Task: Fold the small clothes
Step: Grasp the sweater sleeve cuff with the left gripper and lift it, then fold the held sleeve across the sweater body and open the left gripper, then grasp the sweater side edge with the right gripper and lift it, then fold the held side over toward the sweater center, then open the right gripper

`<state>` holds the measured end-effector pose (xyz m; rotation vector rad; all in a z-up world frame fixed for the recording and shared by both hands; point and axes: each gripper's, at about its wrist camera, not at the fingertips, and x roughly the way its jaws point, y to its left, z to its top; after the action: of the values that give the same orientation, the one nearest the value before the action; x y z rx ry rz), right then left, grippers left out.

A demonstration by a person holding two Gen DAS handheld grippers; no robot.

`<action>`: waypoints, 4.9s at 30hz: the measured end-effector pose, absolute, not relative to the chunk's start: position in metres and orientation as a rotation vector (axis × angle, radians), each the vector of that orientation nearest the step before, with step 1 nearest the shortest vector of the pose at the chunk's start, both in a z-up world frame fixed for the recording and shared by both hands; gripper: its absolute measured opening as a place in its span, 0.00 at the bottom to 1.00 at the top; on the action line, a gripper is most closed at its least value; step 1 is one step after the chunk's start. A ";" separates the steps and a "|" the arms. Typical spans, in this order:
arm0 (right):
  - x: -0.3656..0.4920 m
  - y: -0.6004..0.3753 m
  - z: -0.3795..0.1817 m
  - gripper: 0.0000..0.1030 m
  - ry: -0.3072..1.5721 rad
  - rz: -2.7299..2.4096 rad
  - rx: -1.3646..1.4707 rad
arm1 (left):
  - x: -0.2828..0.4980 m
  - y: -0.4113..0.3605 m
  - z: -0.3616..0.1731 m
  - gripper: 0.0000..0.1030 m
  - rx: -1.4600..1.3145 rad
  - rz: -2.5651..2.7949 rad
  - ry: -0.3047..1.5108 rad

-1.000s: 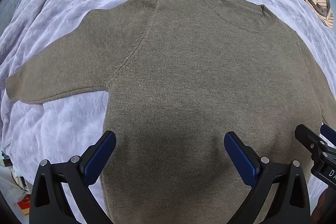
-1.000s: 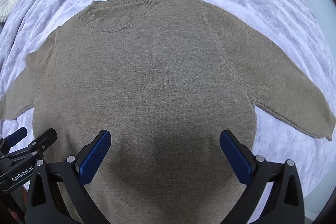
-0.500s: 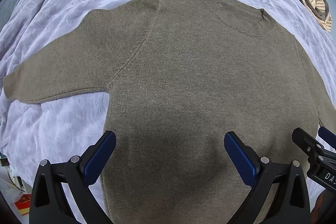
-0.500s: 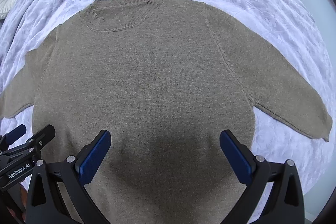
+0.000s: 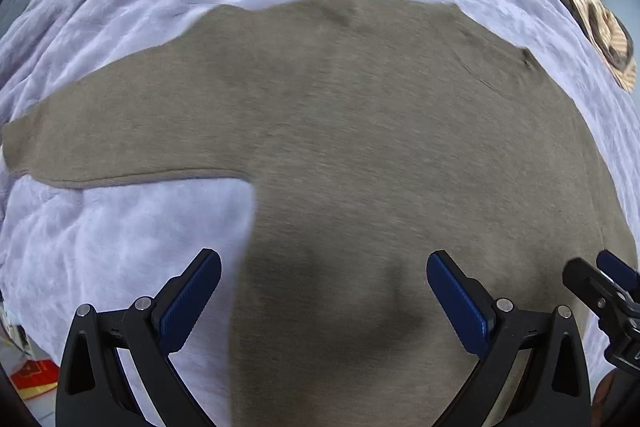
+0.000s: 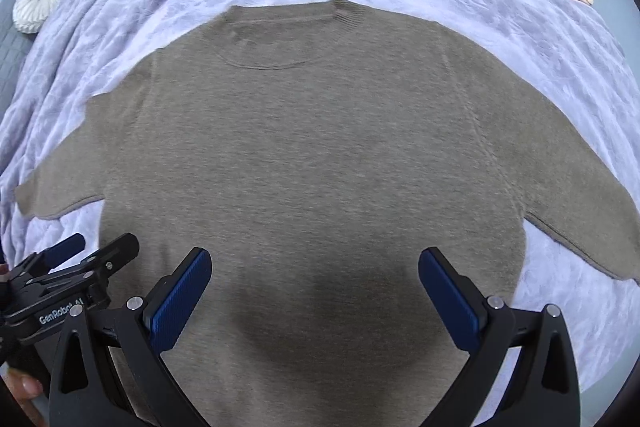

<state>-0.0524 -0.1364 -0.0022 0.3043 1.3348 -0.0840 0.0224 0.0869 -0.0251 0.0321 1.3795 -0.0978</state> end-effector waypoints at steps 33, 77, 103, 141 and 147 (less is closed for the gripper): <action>-0.035 -0.040 -0.014 1.00 1.390 0.133 0.210 | 0.083 0.229 0.048 0.06 -0.304 -0.256 0.816; 0.044 -0.089 -0.011 0.07 1.037 0.156 0.208 | 0.057 0.167 -0.021 0.07 0.021 -0.099 1.275; -0.005 -0.222 -0.043 0.07 1.078 -0.053 0.577 | 0.112 0.126 -0.029 0.07 0.053 -0.124 1.300; -0.038 -0.142 -0.057 0.75 1.196 0.078 0.951 | 0.090 0.156 0.001 0.07 -0.035 -0.238 1.304; -0.041 -0.257 -0.077 0.46 1.117 -0.197 1.153 | 0.098 0.133 0.007 0.07 -0.036 -0.244 1.297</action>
<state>-0.0408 -0.2572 -0.0773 1.1530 1.1170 -0.1970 0.0981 0.1326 0.0070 -0.0363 1.2967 -0.2444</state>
